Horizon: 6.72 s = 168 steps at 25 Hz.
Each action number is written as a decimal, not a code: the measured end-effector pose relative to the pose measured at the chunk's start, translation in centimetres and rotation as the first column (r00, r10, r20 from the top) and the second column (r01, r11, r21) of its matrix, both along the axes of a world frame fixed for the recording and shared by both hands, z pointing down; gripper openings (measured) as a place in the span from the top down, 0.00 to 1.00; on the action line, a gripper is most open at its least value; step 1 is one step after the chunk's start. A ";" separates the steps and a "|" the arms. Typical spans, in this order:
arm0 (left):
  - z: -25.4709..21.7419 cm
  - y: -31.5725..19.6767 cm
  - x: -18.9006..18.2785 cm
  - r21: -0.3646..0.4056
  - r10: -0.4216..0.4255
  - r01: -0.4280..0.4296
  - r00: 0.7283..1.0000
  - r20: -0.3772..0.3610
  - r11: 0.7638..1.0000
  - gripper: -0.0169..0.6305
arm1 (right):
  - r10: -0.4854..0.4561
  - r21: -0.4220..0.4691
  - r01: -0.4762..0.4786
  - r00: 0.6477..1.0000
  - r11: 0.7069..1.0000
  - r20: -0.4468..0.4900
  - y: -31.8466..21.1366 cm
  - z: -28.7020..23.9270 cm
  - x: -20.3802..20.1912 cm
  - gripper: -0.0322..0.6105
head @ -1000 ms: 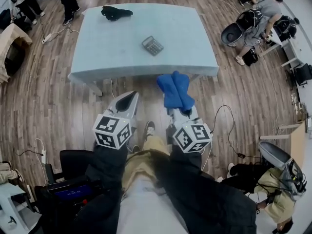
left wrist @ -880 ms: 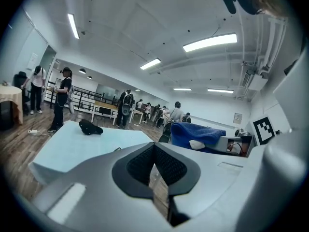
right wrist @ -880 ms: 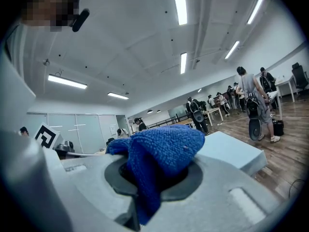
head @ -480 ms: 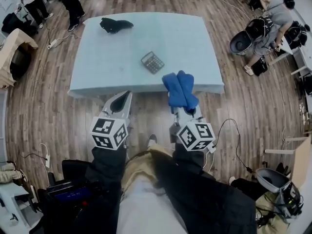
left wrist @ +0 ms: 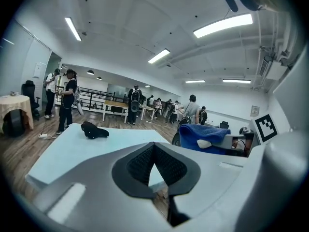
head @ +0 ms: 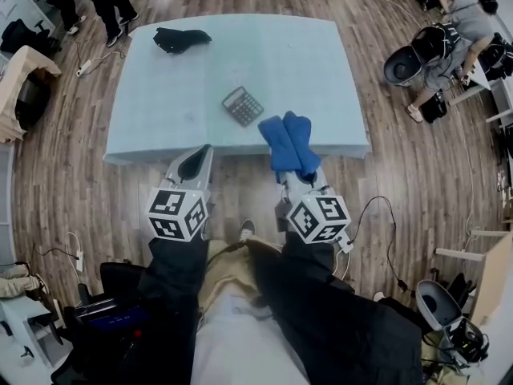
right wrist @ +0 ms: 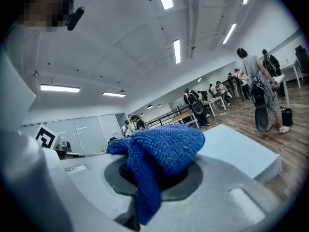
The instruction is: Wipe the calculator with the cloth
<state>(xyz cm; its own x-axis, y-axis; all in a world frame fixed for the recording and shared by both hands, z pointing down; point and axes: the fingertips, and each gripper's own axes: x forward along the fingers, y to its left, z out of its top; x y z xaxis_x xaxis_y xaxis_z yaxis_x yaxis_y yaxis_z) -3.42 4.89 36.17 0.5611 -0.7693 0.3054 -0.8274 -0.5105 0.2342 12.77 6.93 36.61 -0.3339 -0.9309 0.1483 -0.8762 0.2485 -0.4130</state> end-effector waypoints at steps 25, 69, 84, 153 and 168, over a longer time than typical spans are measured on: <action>2.2 -18.5 -0.2 -0.051 0.057 -0.059 0.997 -0.047 0.997 0.97 | 0.040 -0.065 -0.046 0.995 0.997 -0.091 -15.5 1.5 -1.4 0.85; 26.2 -25.2 -4.0 -0.535 -0.067 0.148 0.984 0.167 0.832 0.97 | -0.417 -0.569 0.471 0.878 0.674 0.234 -27.2 30.9 -10.0 0.84; 26.4 -25.0 -2.9 -0.542 -0.036 0.117 0.987 0.158 0.832 0.97 | -0.232 -0.635 0.196 0.972 0.748 0.027 -28.7 31.9 0.9 0.85; 21.0 -28.3 -2.3 -0.396 -0.068 0.100 0.993 0.096 0.913 0.97 | -0.439 -0.477 0.449 0.888 0.756 0.140 -25.1 25.7 -10.3 0.84; 3.4 -30.5 3.8 -0.036 -0.018 0.017 1.000 -0.013 0.999 0.97 | -0.185 -0.110 0.181 0.983 0.977 -0.019 -29.1 4.8 -1.9 0.84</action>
